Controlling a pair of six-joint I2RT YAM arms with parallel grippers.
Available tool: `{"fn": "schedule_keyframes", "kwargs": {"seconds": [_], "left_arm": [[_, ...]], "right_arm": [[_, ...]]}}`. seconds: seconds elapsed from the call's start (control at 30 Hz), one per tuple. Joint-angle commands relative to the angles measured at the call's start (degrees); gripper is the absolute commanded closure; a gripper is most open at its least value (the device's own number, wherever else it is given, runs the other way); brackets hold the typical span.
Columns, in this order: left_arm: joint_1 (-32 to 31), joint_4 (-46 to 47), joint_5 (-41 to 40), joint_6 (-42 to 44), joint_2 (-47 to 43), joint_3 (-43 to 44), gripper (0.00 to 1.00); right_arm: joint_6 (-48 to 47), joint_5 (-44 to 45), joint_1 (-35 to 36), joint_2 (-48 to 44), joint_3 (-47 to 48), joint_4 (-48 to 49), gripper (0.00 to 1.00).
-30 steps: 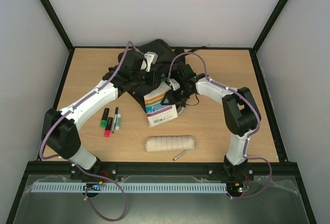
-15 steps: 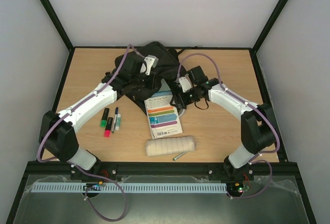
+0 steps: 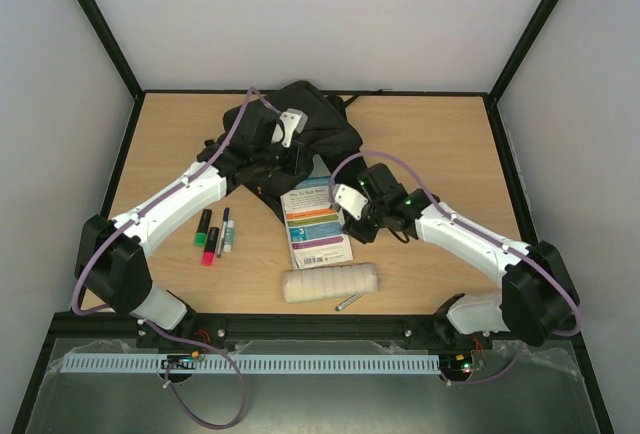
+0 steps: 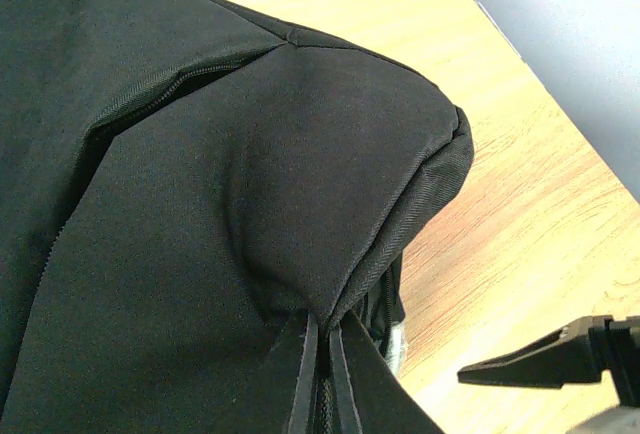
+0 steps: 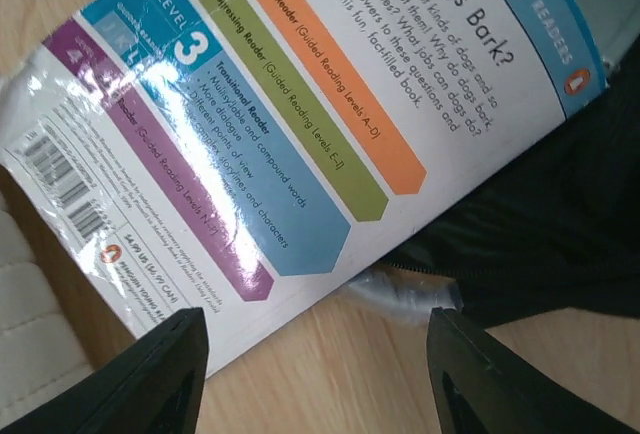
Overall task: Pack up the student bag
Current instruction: Place the book in the student bag.
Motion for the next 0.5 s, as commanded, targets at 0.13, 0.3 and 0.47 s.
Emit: {"fn": "schedule_keyframes", "kwargs": {"seconds": [0.13, 0.3, 0.47], "left_arm": [[-0.1, 5.1, 4.1, -0.5, -1.5, 1.2, 0.98], [0.0, 4.6, 4.5, -0.2, -0.6, 2.1, 0.98], [0.2, 4.2, 4.9, 0.0, -0.1, 2.4, 0.98]], "right_arm": [[-14.5, 11.4, 8.9, 1.6, -5.6, 7.0, 0.26], [-18.5, 13.3, 12.8, 2.5, -9.5, 9.7, 0.22], [-21.9, 13.4, 14.1, 3.8, -11.3, 11.5, 0.18]]}}
